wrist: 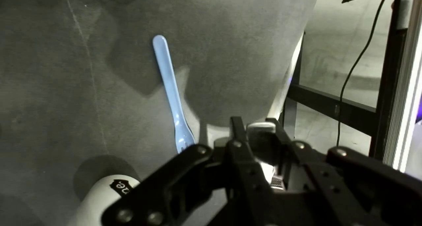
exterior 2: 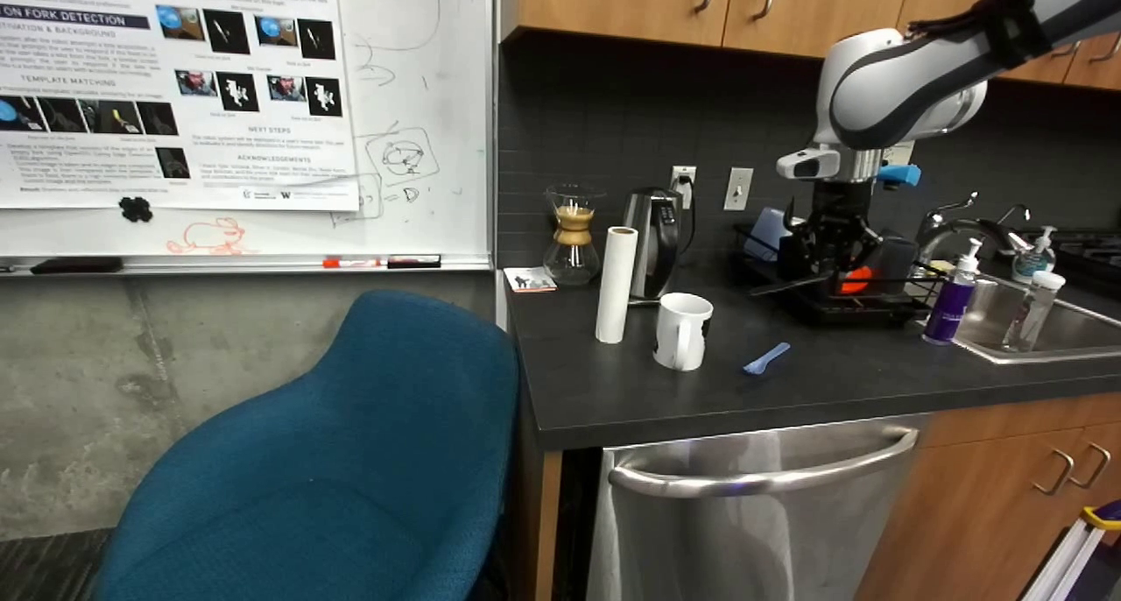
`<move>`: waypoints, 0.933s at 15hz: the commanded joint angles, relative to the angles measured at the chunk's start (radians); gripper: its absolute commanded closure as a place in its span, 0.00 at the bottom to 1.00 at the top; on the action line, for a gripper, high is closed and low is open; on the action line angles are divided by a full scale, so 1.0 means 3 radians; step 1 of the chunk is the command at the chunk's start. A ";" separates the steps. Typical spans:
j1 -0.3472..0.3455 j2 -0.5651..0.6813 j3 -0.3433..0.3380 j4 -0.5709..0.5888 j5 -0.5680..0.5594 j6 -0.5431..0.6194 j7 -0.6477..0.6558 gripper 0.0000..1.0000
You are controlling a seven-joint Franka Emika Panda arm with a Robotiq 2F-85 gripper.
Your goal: Move the black knife a little to the right
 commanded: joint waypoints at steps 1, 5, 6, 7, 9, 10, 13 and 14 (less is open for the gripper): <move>-0.0079 -0.0011 -0.0028 -0.0012 -0.0008 0.0244 -0.0327 0.95; -0.0122 0.0088 -0.0066 -0.0044 0.0039 0.0470 -0.0549 0.95; -0.0131 0.0117 -0.0075 -0.0054 0.0048 0.0514 -0.0581 0.95; -0.0143 0.0143 -0.0080 -0.0076 0.0053 0.0566 -0.0610 0.95; -0.0162 0.0195 -0.0086 -0.0125 0.0061 0.0661 -0.0671 0.95; -0.0171 0.0246 -0.0088 -0.0127 0.0072 0.0715 -0.0696 0.95; -0.0186 0.0401 -0.0078 -0.0111 0.0136 0.0865 -0.0781 0.95; -0.0189 0.0442 -0.0069 -0.0098 0.0151 0.0894 -0.0799 0.95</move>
